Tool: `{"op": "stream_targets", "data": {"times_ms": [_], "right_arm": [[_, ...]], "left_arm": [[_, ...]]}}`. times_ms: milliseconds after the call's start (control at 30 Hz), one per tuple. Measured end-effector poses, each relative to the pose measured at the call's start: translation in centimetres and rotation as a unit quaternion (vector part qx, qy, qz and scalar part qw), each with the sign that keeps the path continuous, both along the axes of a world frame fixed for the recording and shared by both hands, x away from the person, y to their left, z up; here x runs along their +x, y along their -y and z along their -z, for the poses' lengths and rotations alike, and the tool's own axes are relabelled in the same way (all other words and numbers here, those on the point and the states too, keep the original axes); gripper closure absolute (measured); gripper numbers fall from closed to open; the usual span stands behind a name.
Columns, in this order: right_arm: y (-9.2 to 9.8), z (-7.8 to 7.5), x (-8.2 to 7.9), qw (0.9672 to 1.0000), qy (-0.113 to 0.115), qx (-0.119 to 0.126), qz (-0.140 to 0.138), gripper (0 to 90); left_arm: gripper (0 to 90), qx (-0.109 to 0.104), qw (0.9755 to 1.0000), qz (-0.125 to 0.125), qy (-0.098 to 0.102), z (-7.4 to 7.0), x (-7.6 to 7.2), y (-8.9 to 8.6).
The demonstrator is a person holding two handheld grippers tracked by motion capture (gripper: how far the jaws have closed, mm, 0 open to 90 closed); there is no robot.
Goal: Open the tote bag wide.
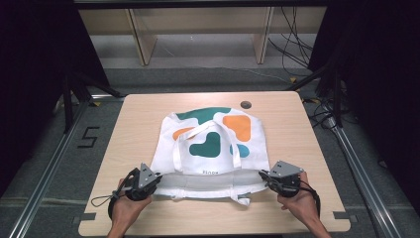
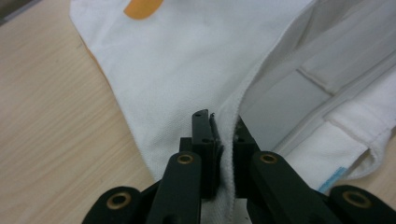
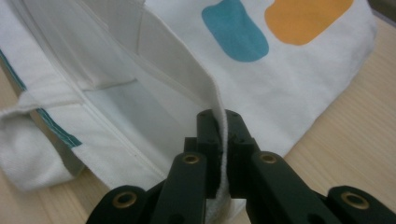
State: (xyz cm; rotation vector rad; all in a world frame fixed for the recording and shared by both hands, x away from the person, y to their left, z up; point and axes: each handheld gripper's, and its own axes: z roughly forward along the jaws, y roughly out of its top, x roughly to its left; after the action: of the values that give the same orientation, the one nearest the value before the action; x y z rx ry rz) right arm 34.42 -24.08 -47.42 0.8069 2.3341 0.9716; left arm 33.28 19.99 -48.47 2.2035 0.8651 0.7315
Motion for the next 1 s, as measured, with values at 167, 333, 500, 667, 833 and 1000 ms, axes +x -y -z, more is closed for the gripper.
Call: {"op": "stream_targets", "data": {"times_ms": [167, 333, 500, 667, 833, 1000], "right_arm": [[0.5, -1.1, -0.4, 0.9996, 0.009, 0.028, 0.002, 87.7], [1.0, -2.5, -0.6, 0.9984, 0.026, 0.049, 0.005, 87.7], [1.3, -4.7, -0.8, 0.9968, 0.048, 0.063, 0.010, 87.9], [1.6, -8.3, -1.1, 0.9941, 0.104, 0.032, 0.000, 88.2], [1.9, -12.8, -1.2, 0.9889, 0.147, 0.026, -0.003, 88.3], [2.2, -17.5, -1.5, 0.9823, 0.187, 0.011, -0.006, 88.4]], "left_arm": [[86.2, -0.053, 0.9984, -0.017, 0.008, -1.2, -0.8, 0.1], [86.5, -0.066, 0.9972, -0.021, 0.027, -3.2, -1.1, 0.3], [86.7, -0.085, 0.9950, -0.005, 0.053, -5.3, -1.2, 0.2], [86.9, -0.078, 0.9921, 0.001, 0.098, -8.5, -1.4, 0.7], [87.0, -0.067, 0.9844, 0.002, 0.163, -12.4, -2.0, 1.0], [87.0, -0.074, 0.9764, 0.021, 0.202, -15.5, -2.6, 1.1]]}}
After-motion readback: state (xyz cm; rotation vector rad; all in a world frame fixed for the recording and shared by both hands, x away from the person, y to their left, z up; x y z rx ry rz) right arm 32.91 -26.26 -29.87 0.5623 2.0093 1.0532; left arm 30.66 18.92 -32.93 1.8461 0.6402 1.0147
